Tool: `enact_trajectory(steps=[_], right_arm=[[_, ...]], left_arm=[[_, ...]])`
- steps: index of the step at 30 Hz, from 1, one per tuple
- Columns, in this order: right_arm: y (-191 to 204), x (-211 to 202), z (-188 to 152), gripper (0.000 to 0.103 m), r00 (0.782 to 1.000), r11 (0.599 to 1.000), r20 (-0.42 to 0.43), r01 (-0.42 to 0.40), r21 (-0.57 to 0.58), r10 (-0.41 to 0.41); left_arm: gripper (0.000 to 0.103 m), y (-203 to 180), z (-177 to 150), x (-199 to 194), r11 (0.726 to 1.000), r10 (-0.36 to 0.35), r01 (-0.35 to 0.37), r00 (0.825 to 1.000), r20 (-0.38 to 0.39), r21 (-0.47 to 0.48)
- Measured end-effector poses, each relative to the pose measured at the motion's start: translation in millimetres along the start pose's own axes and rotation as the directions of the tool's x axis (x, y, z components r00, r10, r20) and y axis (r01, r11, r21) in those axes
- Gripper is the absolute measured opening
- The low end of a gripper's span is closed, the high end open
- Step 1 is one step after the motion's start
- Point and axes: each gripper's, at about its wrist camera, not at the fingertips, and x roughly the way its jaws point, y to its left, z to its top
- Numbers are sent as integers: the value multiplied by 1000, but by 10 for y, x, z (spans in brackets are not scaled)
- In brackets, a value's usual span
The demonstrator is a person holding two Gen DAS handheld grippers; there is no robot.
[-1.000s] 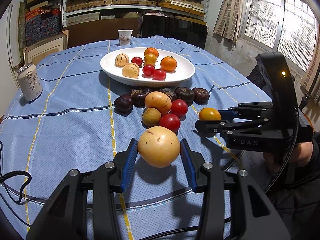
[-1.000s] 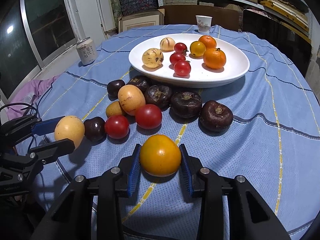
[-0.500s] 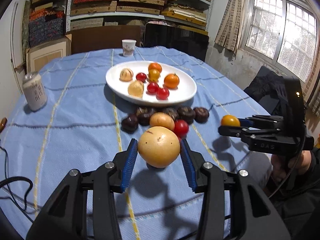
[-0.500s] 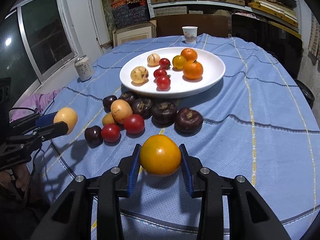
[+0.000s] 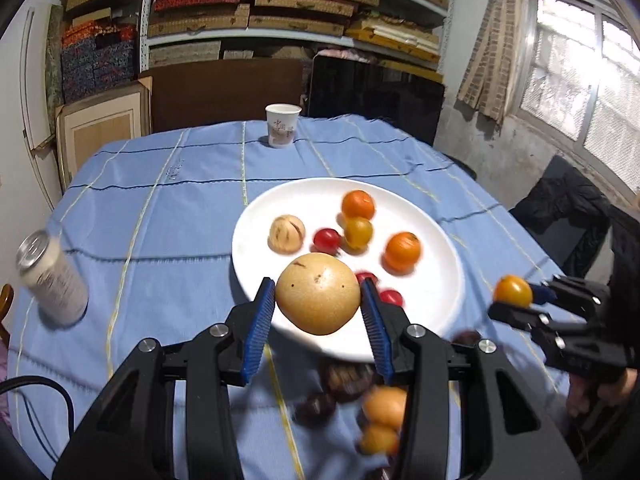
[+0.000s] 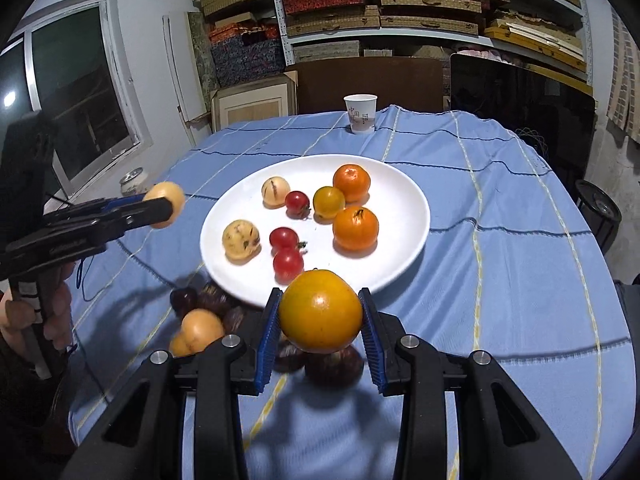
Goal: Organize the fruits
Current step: 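Carry both fruits over the plate and open both tools to release, then grasp a dark purple fruit with the left tool while the right tool grasps a dark brown fruit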
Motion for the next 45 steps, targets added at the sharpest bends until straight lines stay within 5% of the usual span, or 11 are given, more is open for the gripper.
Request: enact_trajectory(steps=[10,14,18,27,33,39,42,44,45], right_arm=[[-86,602,229,40,997,1000,-72,22,20,-20],[-81,523,244,58,999,1000,-33,27,16,-27],[-48,318,204,58,1000,1000,1,30,3,-30],[-82,-119,-410,59,999,997,3,-37,73,37],[-40,-92,-712,59,999,995,-16,-30,91,32],[-2,-147,-761,59,1000,998,15,-11,61,10],[-11,-143,-764,59,1000,998,12,-6,63,5],[-23,-135,-764,59,1000,998,6,-7,69,7],[-30,-132,-764,59,1000,997,4,-13,72,13]], left_arm=[[46,177,182,782,998,-10,1,992,-129,-70],[73,230,187,647,994,-10,1,997,-81,-107],[73,194,136,274,993,-35,32,999,-32,-115],[75,-378,-785,-427,992,-63,70,996,-68,109],[75,-475,-1299,-513,986,-14,31,995,-103,164],[75,-483,-1401,-388,988,16,2,993,-117,155],[55,-558,-1438,-282,982,28,1,988,-153,186],[32,-587,-1462,-265,979,18,16,986,-163,201],[32,-586,-1469,-285,979,18,14,988,-152,204]])
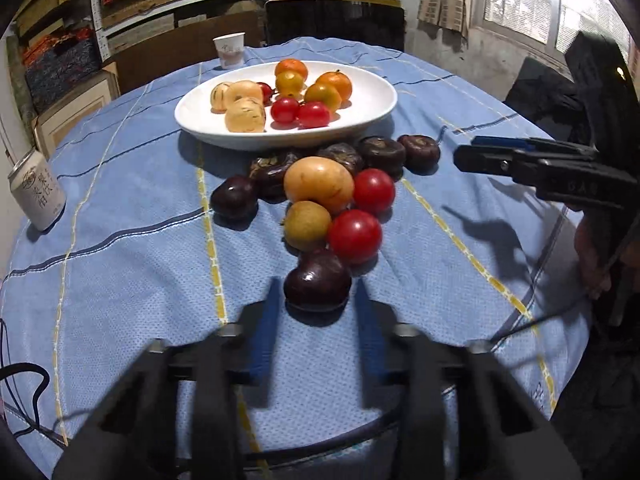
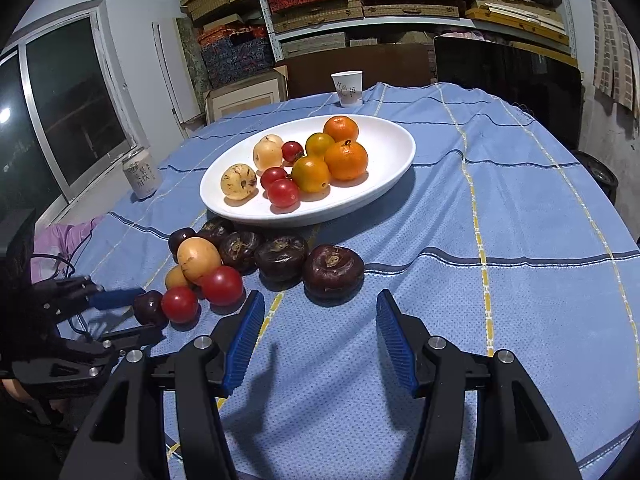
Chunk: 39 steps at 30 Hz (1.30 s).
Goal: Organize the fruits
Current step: 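Grasp a dark purple fruit with the left tool while the right tool grasps a dark brown fruit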
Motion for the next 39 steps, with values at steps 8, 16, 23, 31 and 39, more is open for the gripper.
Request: enact_trajectory(steps=[8,16,23,31,39], right_arm=[[-42,-5,4,59,1000,999,-1,-29,24,29],[-6,49,28,59,999,1000,-32,10,14,-10],[59,307,167,57,991,998,-119,54,-25,-56],[36,497,287,43,986,998,-155,59,-19,-62],[-48,384,219,40,991,998,-126,50,30,-46]], left_arm=[[32,25,-18,-164,999,-38,39,994,104,-11],[32,44,-14,-206,999,-43,47,991,129,-27],[32,65,-27,-233,998,-56,62,989,137,-34],[32,68,-37,-240,997,-63,69,989,135,-38],[32,68,-35,-234,997,-64,70,989,131,-40]])
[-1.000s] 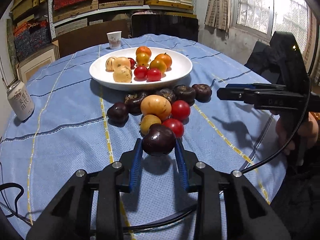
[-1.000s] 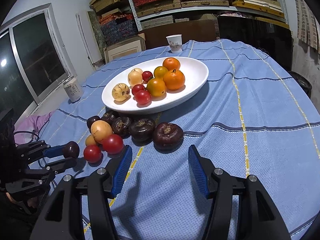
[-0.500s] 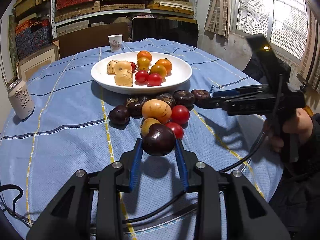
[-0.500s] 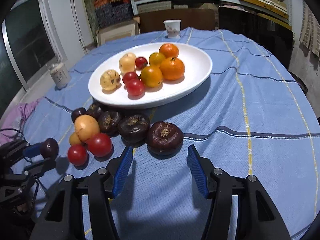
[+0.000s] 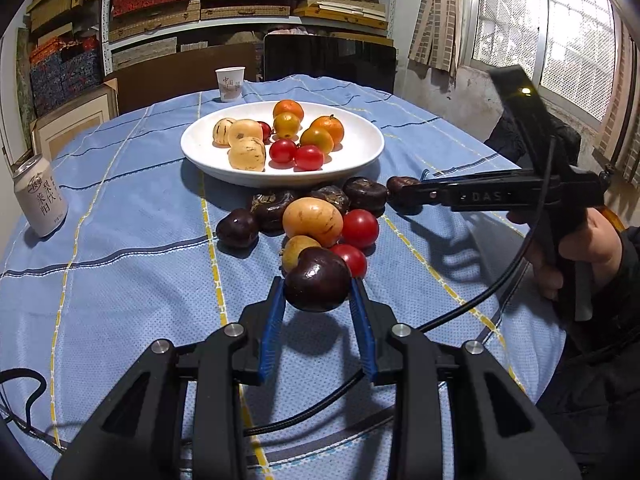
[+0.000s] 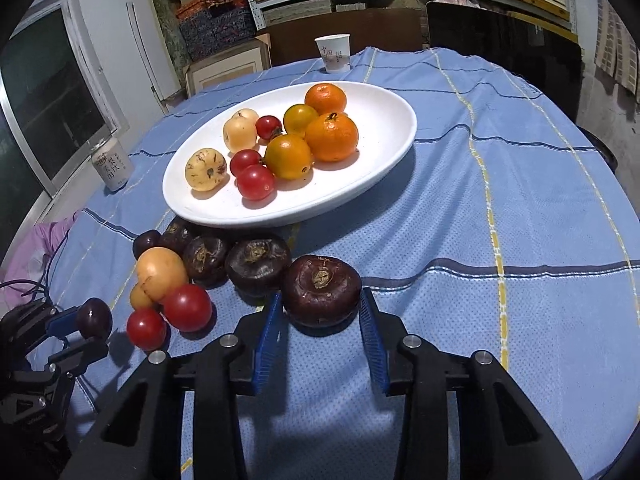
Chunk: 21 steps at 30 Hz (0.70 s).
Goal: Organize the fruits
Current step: 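Grasp a dark purple fruit with the left tool while the right tool grasps a dark brown fruit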
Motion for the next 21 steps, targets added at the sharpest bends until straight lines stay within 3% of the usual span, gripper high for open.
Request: enact_trajectory(steps=[7,15,21], right_arm=[[29,-225,-120,40,997,999,80,25,-24,-23],[7,-367,-101,40,994,1000,105,8,-25,-6],[62,-506,36,40,991,998,137,2,-60,6]], left_arm=[[32,-1,1,1,1000,3,-3,1000,0,-2],[32,56,26,-36,999,-3,4,1000,12,-32],[32,86,245,-57,1000,-1,2,1000,27,-27]])
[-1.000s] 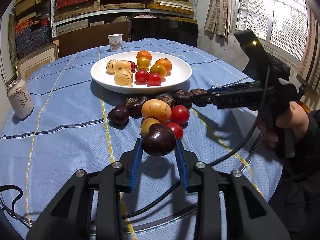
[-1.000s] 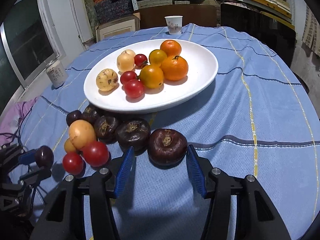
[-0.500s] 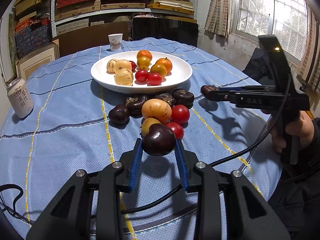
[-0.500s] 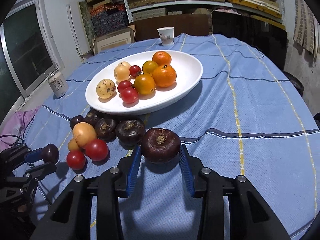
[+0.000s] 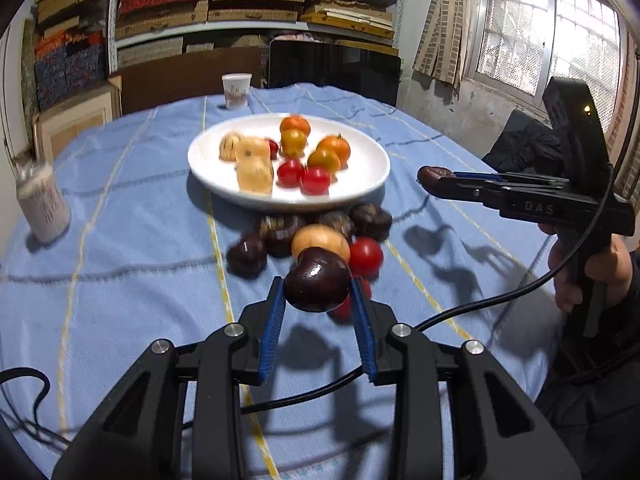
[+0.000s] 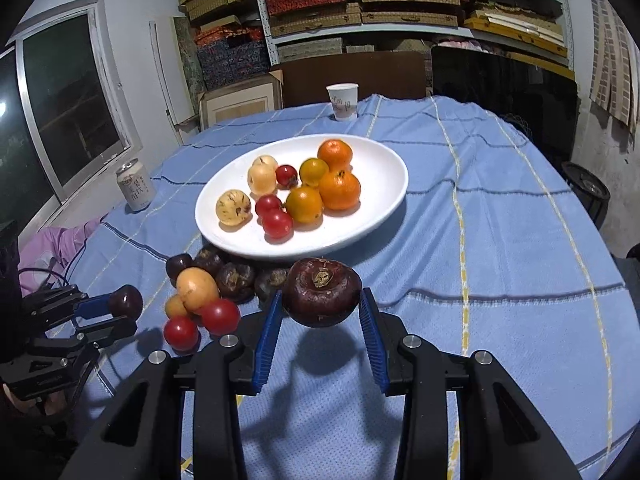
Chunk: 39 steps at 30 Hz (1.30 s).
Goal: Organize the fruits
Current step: 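Grasp a dark purple fruit with the left tool while the right tool grasps a dark brown fruit, then carry both dark fruits onto the plate and open both tools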
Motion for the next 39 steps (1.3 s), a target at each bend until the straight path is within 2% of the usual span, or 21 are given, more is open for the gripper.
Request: enact_trajectory(steps=[6,8,12,15,16,19,20,22,27,31,33,35,39], right_arm=[[-63,83,310,39,1000,1000,9,-2,-25,2],[-84,171,422,36,1000,999,4,-2,-44,2],[-120,346,607,36,1000,997,6,9,-73,-9],[-141,540,719,34,1000,997,-12,2,-82,-3],[-172,575,742,35,1000,998,-25,-6,-67,4],[-155,501,670,37,998,997,-41,-39,-64,37],[-133,454,618,44,998,996,-42,-42,-77,39],[-80,358,436,51,999,993,-44,-34,-117,29],[15,452,194,51,996,984,-91,-7,-180,-10],[-1,702,150,49,986,986,-162,15,-168,-42],[-64,829,129,44,975,990,-220,10,-139,-40],[-56,798,125,42,977,990,-209,17,-142,-47],[-8,573,140,42,990,988,-127,36,-147,-55]], left_arm=[[32,-15,509,218,1000,-23,23,1000,17,15],[32,-5,626,363,1000,-30,30,1000,7,9],[32,64,806,719,999,-36,35,999,-31,-28],[32,149,866,1018,996,-32,24,995,-98,-81],[32,159,864,1038,995,-39,29,994,-99,-96],[32,120,842,950,997,-32,28,998,-63,-68],[32,116,831,911,997,-36,33,998,-53,-66],[32,120,800,818,996,-56,54,998,-31,-71],[32,74,676,635,996,-62,63,998,10,-58],[32,141,632,601,994,-56,57,998,9,-89],[32,153,616,576,994,-57,57,998,11,-94],[32,153,601,571,994,-56,57,998,12,-91],[32,138,612,579,995,-60,61,998,11,-81]])
